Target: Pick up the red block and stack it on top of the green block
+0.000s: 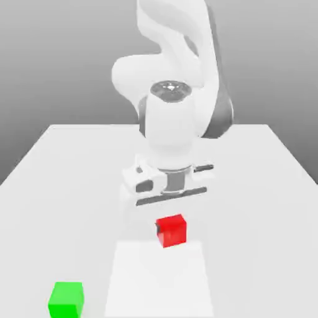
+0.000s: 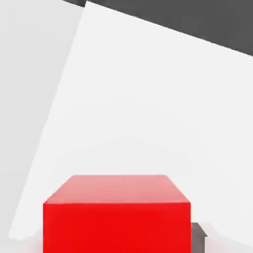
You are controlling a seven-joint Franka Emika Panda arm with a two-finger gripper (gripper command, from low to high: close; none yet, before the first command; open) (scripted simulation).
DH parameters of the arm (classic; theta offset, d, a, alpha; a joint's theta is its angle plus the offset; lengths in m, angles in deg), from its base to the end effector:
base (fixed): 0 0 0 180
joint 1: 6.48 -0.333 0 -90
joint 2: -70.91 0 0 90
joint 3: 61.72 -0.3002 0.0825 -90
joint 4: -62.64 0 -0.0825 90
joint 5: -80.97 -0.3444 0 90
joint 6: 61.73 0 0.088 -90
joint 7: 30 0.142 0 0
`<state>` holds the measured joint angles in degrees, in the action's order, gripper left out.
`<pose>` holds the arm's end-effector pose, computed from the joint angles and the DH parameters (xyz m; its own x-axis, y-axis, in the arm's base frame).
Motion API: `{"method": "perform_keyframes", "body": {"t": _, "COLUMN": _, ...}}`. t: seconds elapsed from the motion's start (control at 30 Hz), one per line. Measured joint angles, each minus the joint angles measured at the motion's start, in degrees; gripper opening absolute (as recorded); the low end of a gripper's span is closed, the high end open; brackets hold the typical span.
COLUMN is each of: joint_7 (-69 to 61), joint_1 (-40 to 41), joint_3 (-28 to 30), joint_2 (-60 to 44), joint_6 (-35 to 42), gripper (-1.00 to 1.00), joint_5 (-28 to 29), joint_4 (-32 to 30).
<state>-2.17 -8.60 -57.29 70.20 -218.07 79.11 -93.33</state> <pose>0.3851 -0.0164 0.2060 0.8494 -0.5276 -0.0109 -0.5277 -0.8494 -0.0077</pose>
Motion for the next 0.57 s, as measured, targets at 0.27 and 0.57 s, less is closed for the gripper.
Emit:
{"method": "perform_keyframes", "body": {"t": 0.27, "joint_7": -2.1, "joint_1": 8.9, "joint_3": 5.3, "joint_2": -8.3, "joint_6": 8.2, "gripper": -1.00, "joint_5": -1.7, "joint_4": 16.5}}
{"method": "perform_keyframes", "body": {"t": 0.57, "joint_7": -4.8, "joint_1": 11.8, "joint_3": 4.8, "joint_2": -18.4, "joint_6": 2.1, "gripper": 1.00, "joint_5": -5.2, "joint_4": 20.4}}
